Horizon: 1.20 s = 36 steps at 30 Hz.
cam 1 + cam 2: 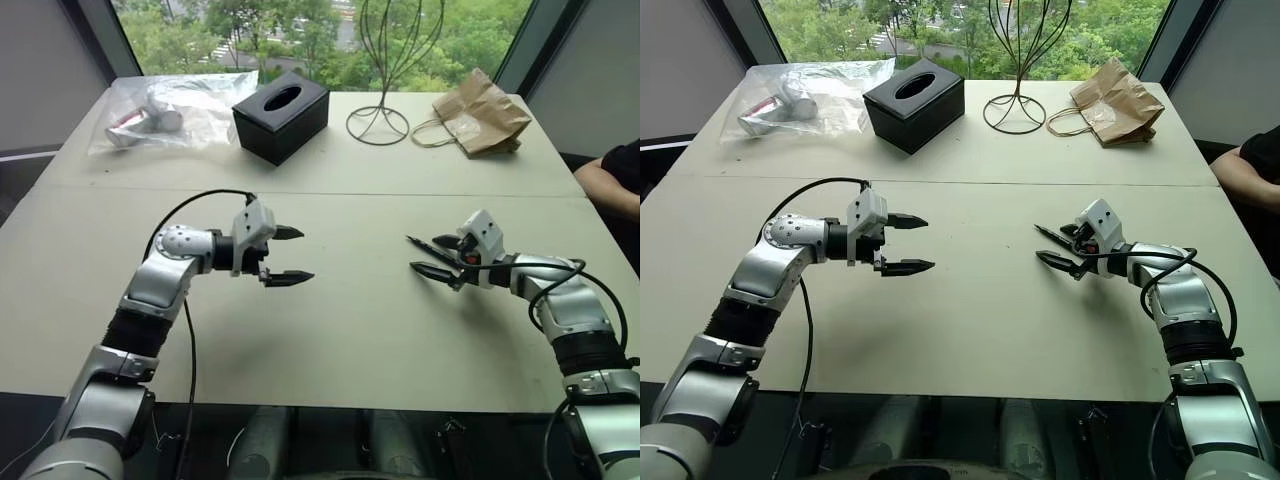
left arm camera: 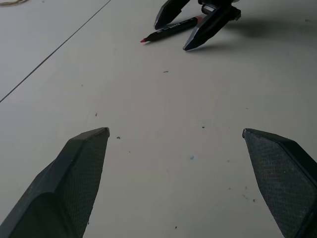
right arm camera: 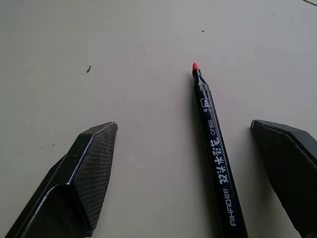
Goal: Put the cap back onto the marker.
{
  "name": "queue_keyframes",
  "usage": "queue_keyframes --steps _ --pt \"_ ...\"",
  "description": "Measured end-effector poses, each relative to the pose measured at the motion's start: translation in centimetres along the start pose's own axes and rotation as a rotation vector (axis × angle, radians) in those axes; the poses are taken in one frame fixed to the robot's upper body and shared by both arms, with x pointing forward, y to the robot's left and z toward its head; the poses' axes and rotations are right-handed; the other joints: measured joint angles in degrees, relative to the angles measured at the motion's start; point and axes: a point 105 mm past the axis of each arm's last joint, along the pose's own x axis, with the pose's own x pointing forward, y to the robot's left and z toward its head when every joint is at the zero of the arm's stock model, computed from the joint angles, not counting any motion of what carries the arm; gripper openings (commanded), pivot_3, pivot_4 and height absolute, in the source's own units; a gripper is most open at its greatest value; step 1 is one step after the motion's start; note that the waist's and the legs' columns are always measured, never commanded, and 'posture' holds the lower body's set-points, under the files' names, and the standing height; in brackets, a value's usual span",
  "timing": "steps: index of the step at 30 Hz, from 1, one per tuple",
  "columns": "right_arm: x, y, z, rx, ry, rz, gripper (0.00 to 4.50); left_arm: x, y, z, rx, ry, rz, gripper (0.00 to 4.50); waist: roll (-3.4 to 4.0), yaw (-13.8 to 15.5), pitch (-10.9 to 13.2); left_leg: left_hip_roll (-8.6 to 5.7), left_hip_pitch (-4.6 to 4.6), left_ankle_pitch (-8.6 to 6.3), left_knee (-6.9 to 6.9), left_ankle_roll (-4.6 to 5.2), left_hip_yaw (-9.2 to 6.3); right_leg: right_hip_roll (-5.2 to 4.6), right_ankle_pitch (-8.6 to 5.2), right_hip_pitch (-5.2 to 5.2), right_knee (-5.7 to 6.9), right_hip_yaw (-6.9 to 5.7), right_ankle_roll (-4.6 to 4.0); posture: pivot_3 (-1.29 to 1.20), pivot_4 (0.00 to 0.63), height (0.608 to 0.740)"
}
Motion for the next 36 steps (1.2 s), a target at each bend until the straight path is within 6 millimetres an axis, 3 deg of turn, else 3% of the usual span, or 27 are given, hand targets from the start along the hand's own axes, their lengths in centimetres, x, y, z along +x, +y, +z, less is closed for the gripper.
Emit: queue_keyframes --steps 3,5,7,13,22,27,31,34,36 --pt "0.2 0.0 0.1 0.006 -0.004 0.006 4.47 0.0 0.0 0.0 0.001 -0.001 0.001 4.5 0.0 -0.1 0.0 0.0 0.02 0.0 0.02 0.0 -0.01 0.0 0.0 0.0 0.07 0.01 -0.01 0.0 0.15 0.74" --pt "0.3 0.1 0.1 0.006 -0.004 0.01 3.94 0.0 -0.1 0.1 0.006 -0.003 0.0 4.5 0.0 -0.1 0.0 0.01 0.03 0.0 0.02 0.0 -0.01 0.0 0.0 -0.01 0.09 0.01 -0.01 0.0 0.15 0.74" --pt "0.2 0.2 0.1 0.014 -0.003 0.018 3.16 0.1 -0.2 0.1 0.007 -0.003 0.002 4.5 0.0 -0.1 0.0 0.02 0.04 0.0 0.01 0.0 -0.02 0.0 -0.01 -0.01 0.1 0.01 -0.01 0.0 0.15 0.74" --pt "0.2 0.3 -0.1 0.033 -0.004 0.029 0.06 0.0 -0.5 -0.6 -0.021 0.006 0.013 4.5 0.0 -0.2 0.0 0.02 0.04 0.0 0.01 0.0 -0.03 0.0 -0.01 -0.01 0.11 0.01 -0.01 0.0 0.15 0.74" --pt "0.3 0.4 -0.1 0.033 -0.005 0.027 0.06 -0.3 0.1 -0.6 -0.033 0.003 0.052 4.5 0.0 -0.3 0.0 0.01 0.06 0.0 0.02 0.0 -0.03 0.01 -0.01 -0.01 0.12 0.01 -0.01 0.0 0.15 0.74" --pt "0.3 1.0 1.3 -0.029 0.013 0.043 0.06 -2.7 2.6 -1.8 -0.071 0.044 0.179 4.5 0.04 -0.8 0.0 0.01 0.02 0.0 0.01 0.0 -0.04 0.0 -0.01 -0.11 0.21 0.02 -0.01 0.0 0.15 0.74" --pt "-0.8 2.5 5.4 -0.228 0.029 0.101 0.06 -5.9 5.4 -2.1 -0.078 0.072 0.324 4.5 0.07 -1.1 0.0 0.02 -0.01 0.0 -0.01 -0.01 -0.04 -0.01 -0.02 -0.16 0.2 0.01 0.01 0.0 0.15 0.74" --pt "-1.0 4.8 9.1 -0.311 -0.044 0.167 0.06 -7.2 6.4 -2.4 -0.078 0.078 0.39 4.5 0.06 -1.1 0.0 0.07 -0.01 0.0 -0.05 -0.02 -0.09 -0.01 -0.03 -0.15 0.2 0.0 0.01 0.0 0.15 0.74" --pt "-1.1 6.1 10.4 -0.339 -0.075 0.199 0.06 -7.6 6.6 -2.9 -0.091 0.084 0.41 4.5 0.06 -1.0 0.0 0.06 -0.02 -0.01 -0.04 -0.02 -0.11 -0.02 -0.03 -0.15 0.19 0.0 0.01 0.0 0.15 0.74"
